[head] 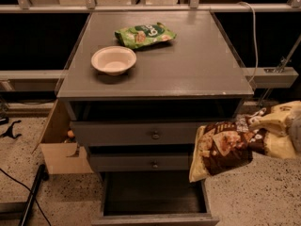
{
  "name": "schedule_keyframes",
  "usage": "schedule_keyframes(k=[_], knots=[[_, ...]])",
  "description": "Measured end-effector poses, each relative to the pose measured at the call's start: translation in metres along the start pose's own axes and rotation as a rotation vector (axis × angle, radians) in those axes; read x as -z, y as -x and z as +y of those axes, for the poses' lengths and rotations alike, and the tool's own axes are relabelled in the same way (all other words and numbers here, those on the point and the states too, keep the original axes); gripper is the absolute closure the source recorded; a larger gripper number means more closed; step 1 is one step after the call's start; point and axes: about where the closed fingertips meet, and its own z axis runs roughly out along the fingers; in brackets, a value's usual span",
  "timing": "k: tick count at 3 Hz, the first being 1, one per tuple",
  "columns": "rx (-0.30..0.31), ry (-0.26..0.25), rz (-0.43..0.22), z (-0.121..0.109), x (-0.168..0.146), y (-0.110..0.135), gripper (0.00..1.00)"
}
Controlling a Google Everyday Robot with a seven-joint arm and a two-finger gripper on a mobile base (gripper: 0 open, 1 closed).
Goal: Place brown chip bag into bottom drawer
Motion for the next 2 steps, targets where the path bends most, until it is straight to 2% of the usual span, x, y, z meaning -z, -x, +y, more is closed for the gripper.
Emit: schedule_keyframes(k=[1, 2], knots=[[0.033, -0.029, 0.012, 0.043, -0.028, 0.008, 1.0], [0.129, -0.079, 0.079, 0.068, -0.054, 0.009, 1.0]])
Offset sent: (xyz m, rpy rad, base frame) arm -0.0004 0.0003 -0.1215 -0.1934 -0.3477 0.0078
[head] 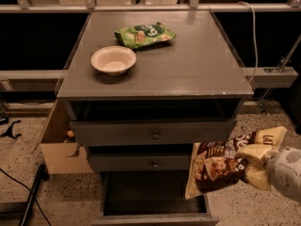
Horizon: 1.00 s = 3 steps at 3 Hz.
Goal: Place brown chip bag into bottom drawer
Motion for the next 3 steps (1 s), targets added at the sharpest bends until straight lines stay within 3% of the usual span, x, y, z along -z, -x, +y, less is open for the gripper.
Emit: schedule_keyframes(k=[1, 3], knots=[[0.067, -0.023, 0.072, -0.009, 0.0, -0.015, 1.0], [0.103, 0.002, 0.078, 0.005, -0.017, -0.018, 1.0]])
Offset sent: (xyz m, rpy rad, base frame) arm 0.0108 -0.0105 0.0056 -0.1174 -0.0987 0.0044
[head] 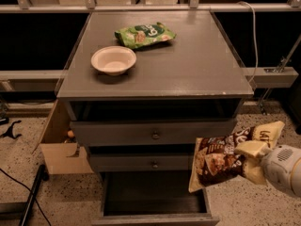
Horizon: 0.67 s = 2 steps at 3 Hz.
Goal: Place brown chip bag into bottom drawer
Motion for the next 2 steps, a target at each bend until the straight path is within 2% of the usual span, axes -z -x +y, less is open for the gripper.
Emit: schedule_keyframes(k=[1, 2], knots=[[-0.003, 0.013, -0.009, 0.019, -0.028, -0.003, 1.0], [-0.015, 0.059, -0.038, 0.05, -0.06, 0.001, 1.0]])
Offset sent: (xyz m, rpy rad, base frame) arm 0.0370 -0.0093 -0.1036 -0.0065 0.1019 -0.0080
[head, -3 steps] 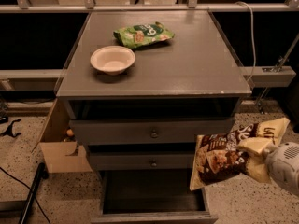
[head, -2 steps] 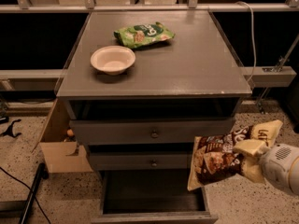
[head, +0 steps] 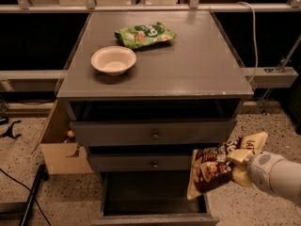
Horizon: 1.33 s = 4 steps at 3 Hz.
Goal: Place brown chip bag into bottom drawer
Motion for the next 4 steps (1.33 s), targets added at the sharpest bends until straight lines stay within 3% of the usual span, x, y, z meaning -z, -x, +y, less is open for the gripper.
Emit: schedule_keyframes(k=[1, 2, 4], knots=[[-0.003, 0.03, -0.033, 0.019, -0.015, 0.01, 1.0], [0.018, 0.013, -0.092, 0.041, -0.039, 0.032, 1.0], [0.031, 0.025, -0.109, 0.054, -0.053, 0.036, 1.0]])
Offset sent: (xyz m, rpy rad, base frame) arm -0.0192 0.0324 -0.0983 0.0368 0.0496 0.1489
